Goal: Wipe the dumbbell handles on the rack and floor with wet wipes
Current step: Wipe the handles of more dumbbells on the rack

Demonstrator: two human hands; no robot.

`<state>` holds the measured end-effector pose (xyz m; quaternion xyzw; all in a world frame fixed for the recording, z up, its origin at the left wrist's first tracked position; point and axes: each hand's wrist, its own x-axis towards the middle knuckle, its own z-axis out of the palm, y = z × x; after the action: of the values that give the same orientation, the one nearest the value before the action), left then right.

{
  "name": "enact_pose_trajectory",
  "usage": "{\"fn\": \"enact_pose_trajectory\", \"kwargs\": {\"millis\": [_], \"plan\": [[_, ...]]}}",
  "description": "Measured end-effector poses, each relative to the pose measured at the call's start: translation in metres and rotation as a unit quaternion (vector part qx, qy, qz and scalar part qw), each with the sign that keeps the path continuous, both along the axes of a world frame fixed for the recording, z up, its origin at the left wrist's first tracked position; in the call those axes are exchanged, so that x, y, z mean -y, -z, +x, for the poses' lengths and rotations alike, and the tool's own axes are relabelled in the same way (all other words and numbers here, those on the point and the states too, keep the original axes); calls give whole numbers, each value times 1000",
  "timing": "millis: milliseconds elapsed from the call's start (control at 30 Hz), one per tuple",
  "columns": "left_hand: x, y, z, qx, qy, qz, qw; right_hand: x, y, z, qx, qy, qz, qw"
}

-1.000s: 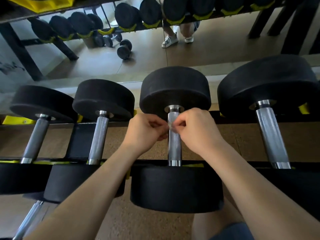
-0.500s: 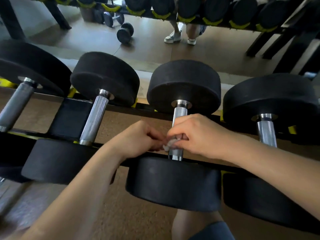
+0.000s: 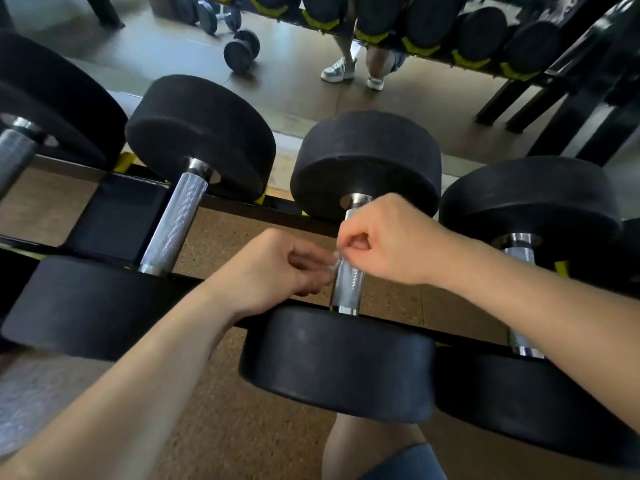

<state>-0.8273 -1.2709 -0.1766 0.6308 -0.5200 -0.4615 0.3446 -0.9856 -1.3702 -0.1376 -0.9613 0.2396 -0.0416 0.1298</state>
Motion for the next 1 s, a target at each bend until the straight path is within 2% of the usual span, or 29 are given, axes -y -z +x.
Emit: {"fn": "enact_pose_trajectory", "kwargs": {"millis": [100,200,267,333,400,500,567,700,900,1000], "plan": [[5,0,-1,14,7,13,1000,-12,6,-1,-21,-13,-20,1000],[10,3,0,13,-10,5,1000,-13,14,-4,84,61,-9,995],[11,2,-1,9,-15,8,1000,-15,16,-11,105,59,7,993],[12,0,0,-19,3,31,999,-20,17,-19,68,15,22,997],[11,-1,3,-53,23,57,997,-21,19,-20,33,-20,-2,999],[9,-2,6,-81,31,74,993,-12,20,-8,44,-32,-31,998],[7,-3,7,-55,26,70,996,-11,19,-2,36,-35,-8,999],[2,-1,6,46,3,25,999,-20,18,-3,-41,-90,45,994],[8,2,3,23,26,44,998,-5,10,-8,9,-32,-13,999],[15,3,-1,2,40,54,998,-18,4,-12,-15,-19,-7,1000]]}}
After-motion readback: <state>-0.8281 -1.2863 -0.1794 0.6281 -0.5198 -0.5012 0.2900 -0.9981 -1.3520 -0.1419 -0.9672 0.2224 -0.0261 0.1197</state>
